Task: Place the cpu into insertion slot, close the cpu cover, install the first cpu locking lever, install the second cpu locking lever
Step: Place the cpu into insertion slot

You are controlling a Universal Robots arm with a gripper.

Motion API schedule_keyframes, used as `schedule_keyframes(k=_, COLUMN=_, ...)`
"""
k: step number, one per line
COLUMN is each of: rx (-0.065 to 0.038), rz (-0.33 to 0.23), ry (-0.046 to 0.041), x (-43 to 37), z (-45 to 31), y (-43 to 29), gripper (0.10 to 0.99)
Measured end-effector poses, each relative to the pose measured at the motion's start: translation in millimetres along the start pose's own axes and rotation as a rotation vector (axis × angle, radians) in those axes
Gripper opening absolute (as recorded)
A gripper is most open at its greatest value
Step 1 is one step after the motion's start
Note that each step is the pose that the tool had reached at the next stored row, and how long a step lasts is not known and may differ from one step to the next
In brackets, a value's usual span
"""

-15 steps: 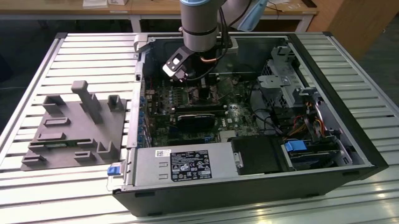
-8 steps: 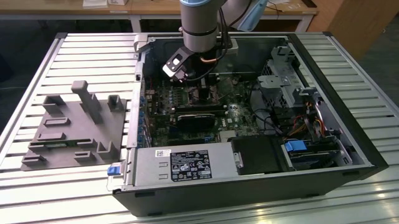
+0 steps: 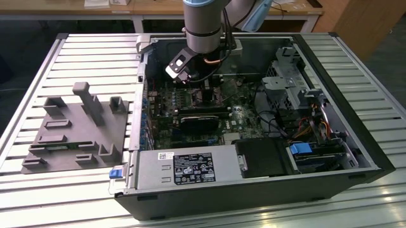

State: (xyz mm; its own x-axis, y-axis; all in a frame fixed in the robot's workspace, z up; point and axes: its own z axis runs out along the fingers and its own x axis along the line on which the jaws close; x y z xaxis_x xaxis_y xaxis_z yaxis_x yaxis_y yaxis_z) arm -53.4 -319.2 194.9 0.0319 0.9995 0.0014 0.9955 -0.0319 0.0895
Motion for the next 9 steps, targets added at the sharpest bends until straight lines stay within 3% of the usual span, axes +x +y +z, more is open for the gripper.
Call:
schedule_keyframes(k=5, rx=0.0, rz=0.0, ry=-0.0001, x=0.0, z=-5.7, y=0.5, gripper=0.608)
schedule_keyframes(k=9, rx=0.0, rz=0.0, ry=0.0002, x=0.0, z=-6.0, y=0.6, gripper=0.608)
